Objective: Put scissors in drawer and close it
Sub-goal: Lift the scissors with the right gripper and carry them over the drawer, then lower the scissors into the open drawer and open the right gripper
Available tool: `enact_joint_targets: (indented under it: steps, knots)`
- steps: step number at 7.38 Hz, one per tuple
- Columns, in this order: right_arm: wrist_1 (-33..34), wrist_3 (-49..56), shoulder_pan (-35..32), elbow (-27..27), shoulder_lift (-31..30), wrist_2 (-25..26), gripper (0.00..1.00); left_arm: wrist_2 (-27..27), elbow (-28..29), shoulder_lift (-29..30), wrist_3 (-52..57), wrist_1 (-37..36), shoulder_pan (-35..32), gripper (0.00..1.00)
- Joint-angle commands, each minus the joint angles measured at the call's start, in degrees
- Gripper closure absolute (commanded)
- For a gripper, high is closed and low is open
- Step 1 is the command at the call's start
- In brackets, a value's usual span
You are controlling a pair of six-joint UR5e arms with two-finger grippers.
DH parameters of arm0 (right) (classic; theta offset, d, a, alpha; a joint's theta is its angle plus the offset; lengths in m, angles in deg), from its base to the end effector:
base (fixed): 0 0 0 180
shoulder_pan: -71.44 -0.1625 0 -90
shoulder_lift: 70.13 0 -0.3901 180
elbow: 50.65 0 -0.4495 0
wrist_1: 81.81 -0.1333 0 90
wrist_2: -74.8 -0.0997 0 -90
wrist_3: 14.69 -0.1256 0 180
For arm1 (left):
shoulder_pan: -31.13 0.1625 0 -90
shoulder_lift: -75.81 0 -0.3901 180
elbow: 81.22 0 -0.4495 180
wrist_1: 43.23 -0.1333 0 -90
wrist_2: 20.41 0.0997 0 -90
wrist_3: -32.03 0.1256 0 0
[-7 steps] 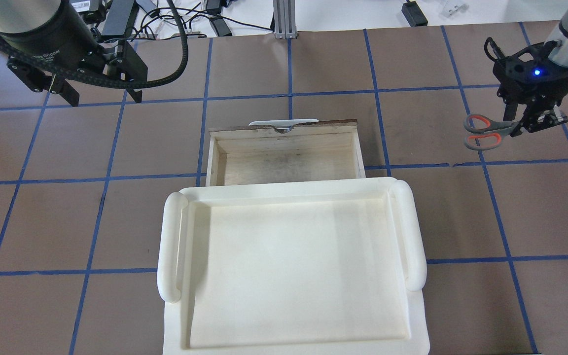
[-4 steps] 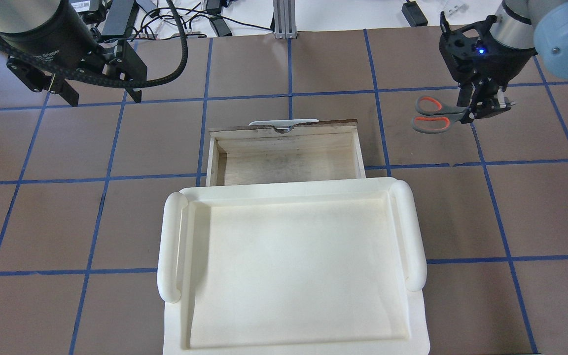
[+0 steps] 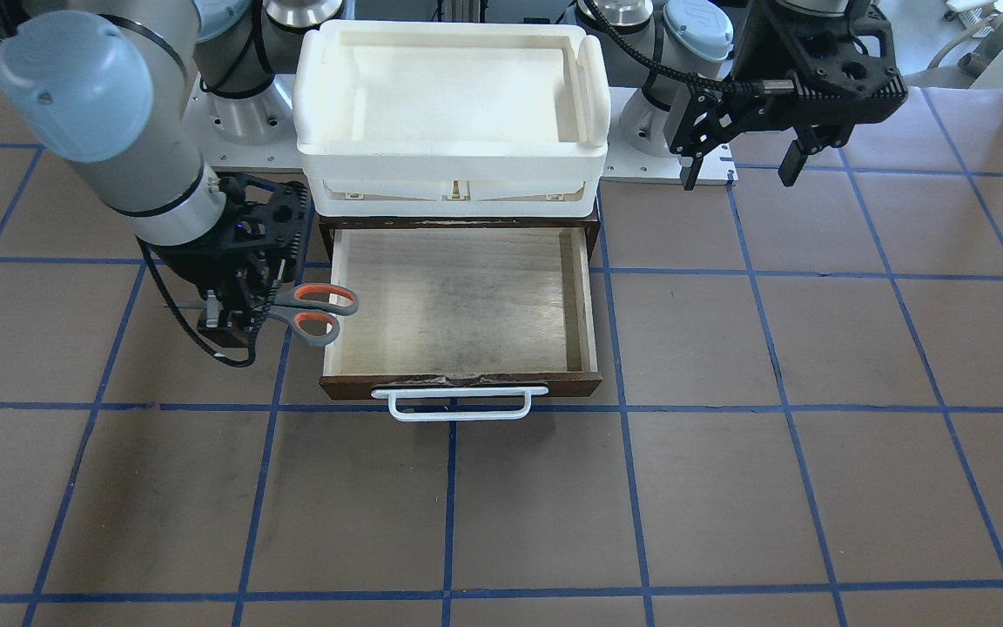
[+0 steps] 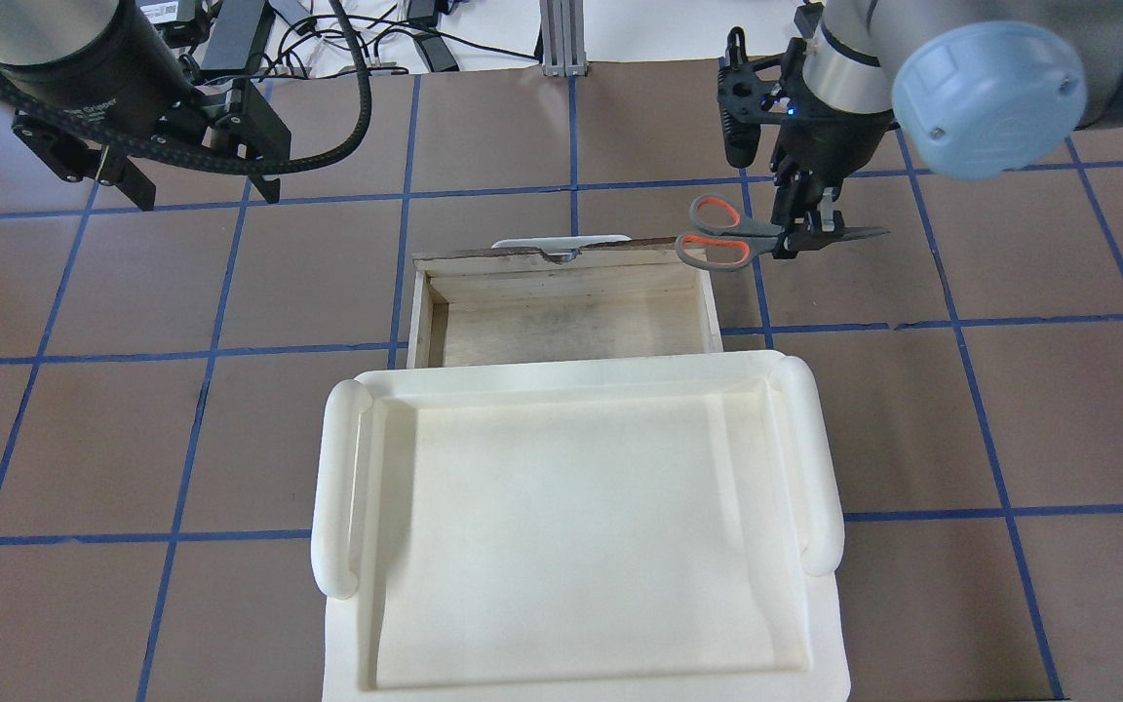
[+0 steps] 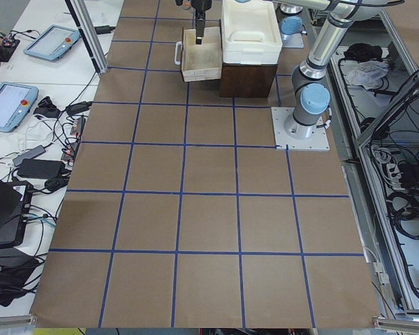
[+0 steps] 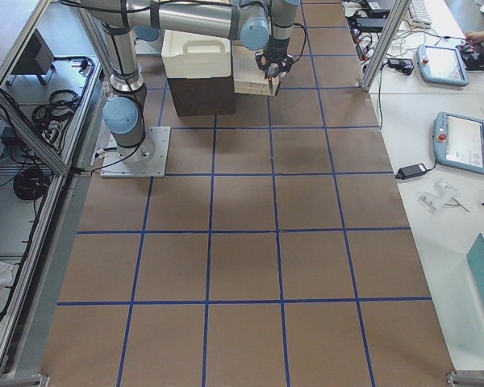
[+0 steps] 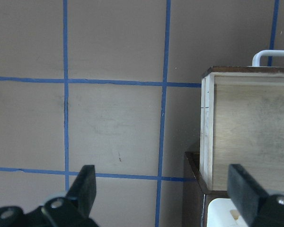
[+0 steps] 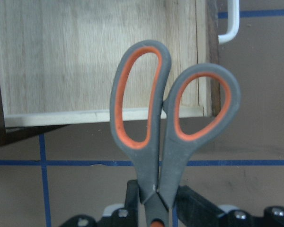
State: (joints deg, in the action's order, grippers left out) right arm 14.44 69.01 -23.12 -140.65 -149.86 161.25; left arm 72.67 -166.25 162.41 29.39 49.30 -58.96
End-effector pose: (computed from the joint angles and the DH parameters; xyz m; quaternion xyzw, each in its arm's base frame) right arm 0.1885 -0.5894 0.3342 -0.6947 0.7177 0.0073 0.0462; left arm -0.1274 -0.5333 0.5027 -0.0236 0.9981 -0.0515 0.0256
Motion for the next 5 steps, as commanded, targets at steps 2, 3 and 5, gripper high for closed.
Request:
enact_joint_targets:
  steps: [2, 3, 5]
  knots:
    - [0.43, -8.10, -7.63, 2.53, 2.90, -1.89, 1.00, 0.00, -0.04, -0.03, 0.00, 0.01, 0.00, 0.00]
    - [0.78, -9.94, -9.91, 4.03, 4.83, -1.81, 1.00, 0.00, -0.04, -0.03, 0.00, 0.01, 0.09, 0.00]
    - [0.78, -12.32, -13.87, 5.53, 7.21, -1.81, 1.00, 0.00, -0.04, -0.03, 0.00, 0.01, 0.09, 0.00]
